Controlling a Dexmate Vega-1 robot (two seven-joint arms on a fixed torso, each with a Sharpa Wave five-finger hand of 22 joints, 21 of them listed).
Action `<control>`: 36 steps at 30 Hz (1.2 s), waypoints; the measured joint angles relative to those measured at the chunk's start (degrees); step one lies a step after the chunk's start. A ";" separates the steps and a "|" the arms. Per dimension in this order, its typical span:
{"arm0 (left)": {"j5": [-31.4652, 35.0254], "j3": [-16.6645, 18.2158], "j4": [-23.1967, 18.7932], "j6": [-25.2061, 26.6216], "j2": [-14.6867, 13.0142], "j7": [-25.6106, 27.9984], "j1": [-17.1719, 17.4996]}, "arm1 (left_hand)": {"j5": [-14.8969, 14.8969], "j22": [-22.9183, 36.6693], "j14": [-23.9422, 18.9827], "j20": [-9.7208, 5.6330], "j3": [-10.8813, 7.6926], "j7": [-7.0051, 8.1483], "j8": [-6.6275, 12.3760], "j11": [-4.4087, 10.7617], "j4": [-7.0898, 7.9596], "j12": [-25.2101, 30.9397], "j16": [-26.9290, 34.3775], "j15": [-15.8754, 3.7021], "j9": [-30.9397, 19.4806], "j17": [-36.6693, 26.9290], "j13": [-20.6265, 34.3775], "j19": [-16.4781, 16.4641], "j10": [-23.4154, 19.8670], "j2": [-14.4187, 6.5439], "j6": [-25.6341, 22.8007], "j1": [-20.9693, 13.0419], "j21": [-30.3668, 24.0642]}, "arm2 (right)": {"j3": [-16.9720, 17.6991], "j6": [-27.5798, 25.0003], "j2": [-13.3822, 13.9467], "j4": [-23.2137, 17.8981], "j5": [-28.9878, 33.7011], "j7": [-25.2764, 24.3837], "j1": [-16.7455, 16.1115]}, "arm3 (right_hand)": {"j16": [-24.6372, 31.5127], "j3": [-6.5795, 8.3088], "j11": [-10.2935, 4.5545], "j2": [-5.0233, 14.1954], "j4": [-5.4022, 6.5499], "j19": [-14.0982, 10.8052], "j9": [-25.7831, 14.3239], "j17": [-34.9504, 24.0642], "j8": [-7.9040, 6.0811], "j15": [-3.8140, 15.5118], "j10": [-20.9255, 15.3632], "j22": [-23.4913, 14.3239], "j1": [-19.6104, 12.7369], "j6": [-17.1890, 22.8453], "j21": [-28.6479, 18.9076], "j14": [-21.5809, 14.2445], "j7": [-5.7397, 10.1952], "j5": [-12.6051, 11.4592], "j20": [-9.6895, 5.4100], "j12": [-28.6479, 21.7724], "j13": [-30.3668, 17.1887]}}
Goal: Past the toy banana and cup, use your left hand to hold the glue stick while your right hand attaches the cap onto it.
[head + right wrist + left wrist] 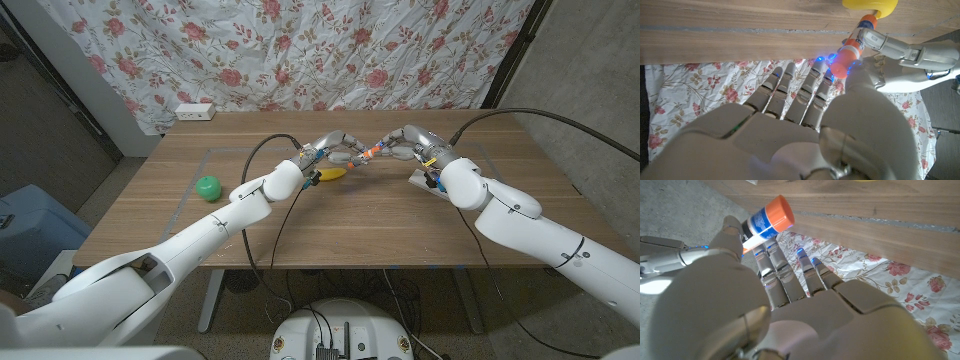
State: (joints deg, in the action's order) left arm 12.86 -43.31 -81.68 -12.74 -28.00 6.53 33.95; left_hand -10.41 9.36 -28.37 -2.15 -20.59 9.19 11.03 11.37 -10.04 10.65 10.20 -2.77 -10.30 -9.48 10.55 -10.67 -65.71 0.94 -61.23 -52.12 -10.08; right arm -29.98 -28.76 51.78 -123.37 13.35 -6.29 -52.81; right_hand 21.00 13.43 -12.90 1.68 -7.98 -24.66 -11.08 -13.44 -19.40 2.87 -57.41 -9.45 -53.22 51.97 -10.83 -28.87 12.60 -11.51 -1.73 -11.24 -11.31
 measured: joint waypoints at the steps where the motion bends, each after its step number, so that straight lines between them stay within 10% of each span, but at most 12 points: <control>1: 0.00 0.00 0.05 -0.01 0.02 0.01 -0.01 | -0.05 0.00 0.00 0.00 0.00 0.00 0.00 0.00 0.00 0.00 0.00 0.00 0.00 0.00 0.00 0.00 0.00 0.00 0.00 0.00 0.00 | 0.03 0.31 -0.03 0.20 -0.33 -0.07 0.00 | 0.00 0.00 0.00 0.00 0.00 0.00 0.00 0.00 0.00 0.00 0.00 0.00 0.00 0.00 0.00 0.00 0.00 0.00 0.00 0.00 0.00; 36: 0.23 -0.08 0.03 -0.06 0.17 0.58 -0.09 | -0.20 0.00 0.01 0.00 -0.18 -1.14 0.01 0.00 -0.18 0.00 0.00 0.00 0.00 0.15 -0.02 0.00 0.00 0.01 -0.49 -0.01 0.00 | -1.56 2.37 -1.09 1.62 -0.46 -1.26 0.77 | 0.24 -0.63 0.44 -0.11 -0.63 -0.41 0.06 0.00 0.90 0.00 0.74 0.13 -0.74 0.44 0.00 0.00 0.12 0.00 0.41 0.29 0.00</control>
State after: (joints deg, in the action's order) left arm 13.09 -43.39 -81.65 -12.80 -27.83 7.11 33.86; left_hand -10.61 9.36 -28.36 -2.15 -20.77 8.04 11.04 11.37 -10.22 10.66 10.20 -2.77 -10.30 -9.34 10.53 -10.67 -65.71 0.95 -61.72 -52.13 -10.08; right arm -31.53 -26.39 50.69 -121.76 12.89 -7.55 -52.04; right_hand 21.24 12.80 -12.47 1.57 -8.62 -25.07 -11.02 -13.44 -18.50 2.86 -56.66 -9.33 -53.96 52.42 -10.83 -28.87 12.72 -11.52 -1.32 -10.95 -11.31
